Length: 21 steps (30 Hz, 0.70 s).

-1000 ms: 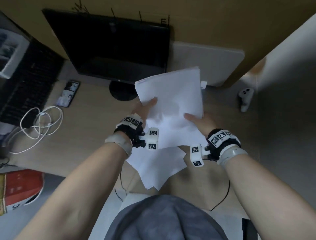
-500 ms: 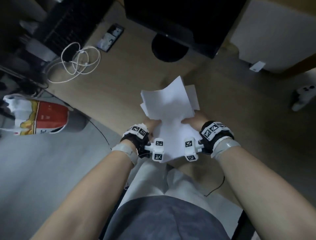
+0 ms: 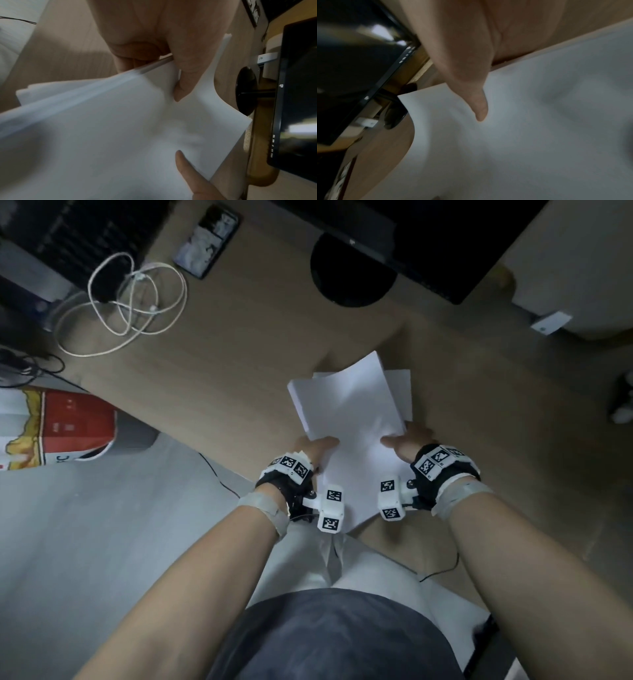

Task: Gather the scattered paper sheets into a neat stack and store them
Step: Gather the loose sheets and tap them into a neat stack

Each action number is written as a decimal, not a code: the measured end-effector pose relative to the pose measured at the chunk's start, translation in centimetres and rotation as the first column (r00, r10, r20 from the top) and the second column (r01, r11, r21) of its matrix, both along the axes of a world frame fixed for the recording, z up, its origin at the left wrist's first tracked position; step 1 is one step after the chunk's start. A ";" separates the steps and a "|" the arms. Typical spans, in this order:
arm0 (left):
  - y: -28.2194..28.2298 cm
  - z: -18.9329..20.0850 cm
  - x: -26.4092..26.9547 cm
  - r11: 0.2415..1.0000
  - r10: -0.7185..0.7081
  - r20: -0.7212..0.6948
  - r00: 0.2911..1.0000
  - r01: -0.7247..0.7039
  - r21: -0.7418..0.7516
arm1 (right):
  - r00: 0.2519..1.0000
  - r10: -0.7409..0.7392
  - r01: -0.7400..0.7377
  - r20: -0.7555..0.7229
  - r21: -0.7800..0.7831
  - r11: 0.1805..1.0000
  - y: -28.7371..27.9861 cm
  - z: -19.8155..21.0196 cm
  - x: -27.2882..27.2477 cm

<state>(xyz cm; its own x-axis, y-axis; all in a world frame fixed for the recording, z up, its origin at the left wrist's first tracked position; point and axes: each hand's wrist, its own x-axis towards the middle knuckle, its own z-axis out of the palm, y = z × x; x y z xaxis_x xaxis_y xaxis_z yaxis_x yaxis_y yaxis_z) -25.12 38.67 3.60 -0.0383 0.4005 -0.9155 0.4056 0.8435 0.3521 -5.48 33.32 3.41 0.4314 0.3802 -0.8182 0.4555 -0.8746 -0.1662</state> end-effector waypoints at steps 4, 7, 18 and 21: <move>1.3 0.4 -0.5 0.997 -0.079 0.001 0.997 0.079 0.012 | 0.995 -0.099 0.099 0.006 -0.035 0.994 -0.7 -0.2 -0.8; 2.0 0.1 0.3 0.985 -0.099 -0.116 0.988 0.113 0.128 | 0.993 -0.110 0.112 0.044 -0.043 0.993 -0.9 -0.4 -1.4; 2.2 0.6 2.3 0.948 -0.298 -0.106 0.949 0.308 0.086 | 0.971 -0.237 0.237 0.031 -0.005 0.971 -2.3 0.0 0.9; 1.7 0.2 2.8 0.938 -0.323 -0.072 0.944 0.329 0.112 | 0.933 -0.349 0.355 -0.089 0.059 0.933 -3.4 -0.2 2.0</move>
